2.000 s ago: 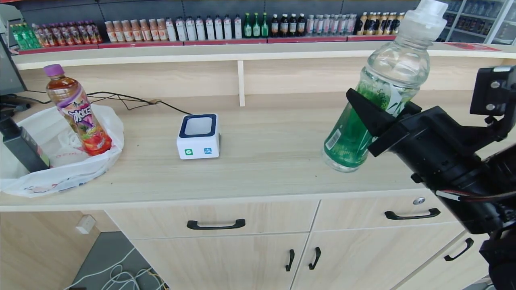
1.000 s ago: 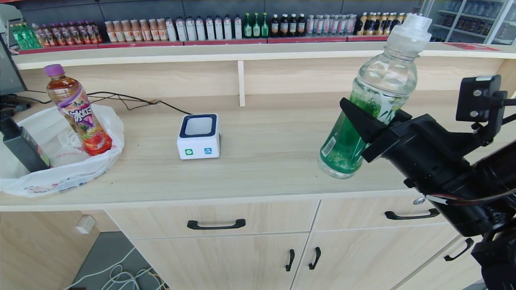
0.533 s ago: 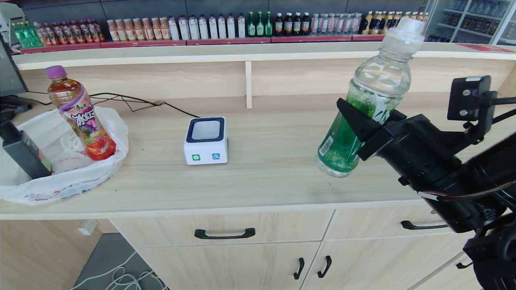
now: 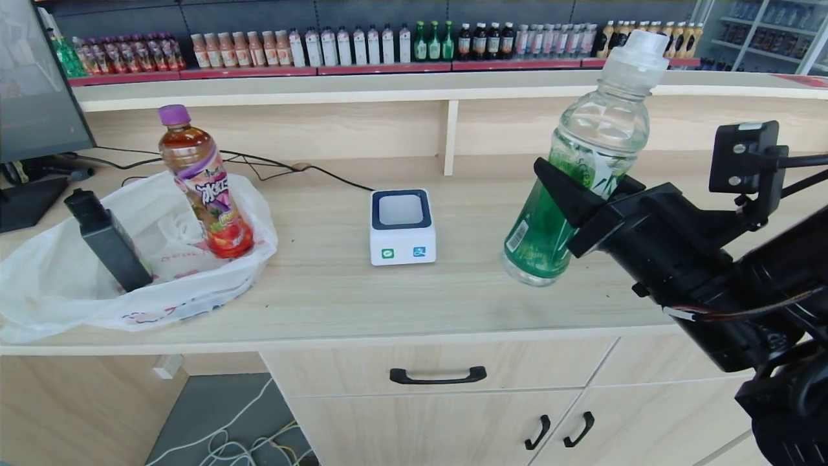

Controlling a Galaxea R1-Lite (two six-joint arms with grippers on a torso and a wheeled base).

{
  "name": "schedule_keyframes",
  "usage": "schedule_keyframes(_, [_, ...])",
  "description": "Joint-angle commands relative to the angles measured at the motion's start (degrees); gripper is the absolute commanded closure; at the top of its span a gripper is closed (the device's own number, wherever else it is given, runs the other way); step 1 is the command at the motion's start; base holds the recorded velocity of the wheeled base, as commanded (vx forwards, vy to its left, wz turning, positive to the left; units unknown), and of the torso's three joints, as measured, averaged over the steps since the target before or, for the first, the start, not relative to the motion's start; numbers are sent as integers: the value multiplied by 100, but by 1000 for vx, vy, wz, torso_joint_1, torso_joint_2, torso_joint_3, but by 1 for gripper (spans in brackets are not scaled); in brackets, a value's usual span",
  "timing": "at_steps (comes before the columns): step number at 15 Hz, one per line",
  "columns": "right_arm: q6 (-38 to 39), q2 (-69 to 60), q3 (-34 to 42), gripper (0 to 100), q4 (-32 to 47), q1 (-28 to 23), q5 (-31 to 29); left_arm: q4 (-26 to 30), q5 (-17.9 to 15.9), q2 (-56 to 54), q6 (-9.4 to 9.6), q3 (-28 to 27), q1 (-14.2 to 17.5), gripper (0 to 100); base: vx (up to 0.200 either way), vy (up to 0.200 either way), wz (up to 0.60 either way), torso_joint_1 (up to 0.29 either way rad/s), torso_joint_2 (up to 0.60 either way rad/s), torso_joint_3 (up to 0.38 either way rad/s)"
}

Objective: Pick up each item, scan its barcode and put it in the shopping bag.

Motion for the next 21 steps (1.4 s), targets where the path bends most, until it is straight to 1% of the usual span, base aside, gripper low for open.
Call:
schedule_keyframes(1, [-5, 59, -33, 100, -3, 2, -4, 0, 1, 1, 0, 0, 1, 0, 0, 200, 0, 2, 2, 2])
schedule_keyframes(6, [-5, 33, -95, 100, -3, 19, -4, 0, 1, 1, 0, 0, 1, 0, 0, 200, 0, 0, 0, 2])
schedule_keyframes(10, [-5, -47, 99, 100, -3, 19, -4, 0, 1, 1, 9, 0, 1, 0, 0, 200, 0, 1, 5, 2])
schedule_keyframes(18, [-5, -196, 231, 100, -3, 11, 5, 0, 1, 1, 9, 0, 1, 0, 0, 0, 0, 0, 0, 0])
schedule_keyframes(21, [277, -372, 521, 100, -3, 46, 14, 0, 1, 1, 9, 0, 1, 0, 0, 0, 0, 0, 0, 0])
